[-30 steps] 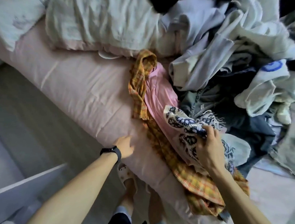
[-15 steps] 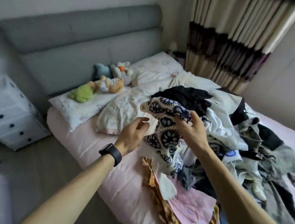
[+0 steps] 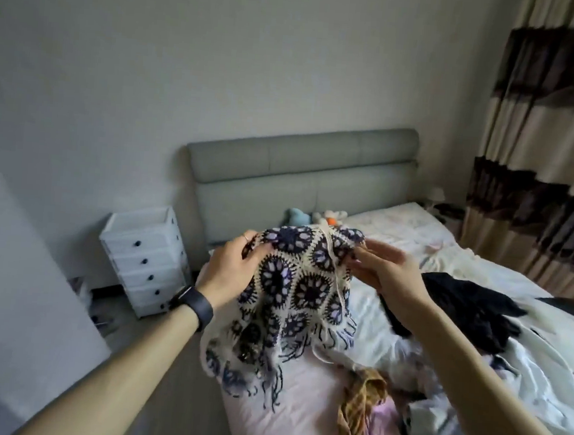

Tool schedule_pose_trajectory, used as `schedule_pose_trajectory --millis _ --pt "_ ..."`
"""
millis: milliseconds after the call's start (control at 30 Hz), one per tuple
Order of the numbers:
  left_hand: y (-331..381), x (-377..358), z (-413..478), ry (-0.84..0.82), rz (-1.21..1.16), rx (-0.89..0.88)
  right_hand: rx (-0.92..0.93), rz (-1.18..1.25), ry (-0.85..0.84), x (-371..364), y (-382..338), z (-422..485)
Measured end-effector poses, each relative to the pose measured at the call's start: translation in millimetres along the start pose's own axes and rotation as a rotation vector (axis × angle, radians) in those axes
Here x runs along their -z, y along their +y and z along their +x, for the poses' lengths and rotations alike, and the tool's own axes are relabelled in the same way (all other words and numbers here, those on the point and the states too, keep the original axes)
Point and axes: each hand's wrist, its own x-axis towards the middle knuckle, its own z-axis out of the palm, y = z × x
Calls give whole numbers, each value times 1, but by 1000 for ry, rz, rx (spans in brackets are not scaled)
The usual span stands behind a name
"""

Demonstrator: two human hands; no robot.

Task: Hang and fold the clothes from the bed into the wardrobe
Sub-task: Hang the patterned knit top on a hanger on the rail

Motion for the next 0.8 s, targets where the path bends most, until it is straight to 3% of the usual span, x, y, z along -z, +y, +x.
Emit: schedule_pose_trajectory --millis 200,300,367,433,600,700,800 --pt "-15 50 -29 117 0 185 137 -447 -219 -33 76 -14" --pt "-24 70 -58 167 -28 268 113 -628 -515 -60 122 -36" --pt "-37 88 -91 221 -17 343 15 -608 -692 -91 149 -53" --pt "-51 105 -120 238 49 405 17 -637 -705 -118 161 -64" --pt "-100 155 -210 292 208 626 276 -692 -648 -176 144 -78" --pt "-129 171 -266 284 259 774 353 -733 -707 -216 125 -95" --pt "-129 165 -306 330 230 704 392 -830 -789 -265 120 -124"
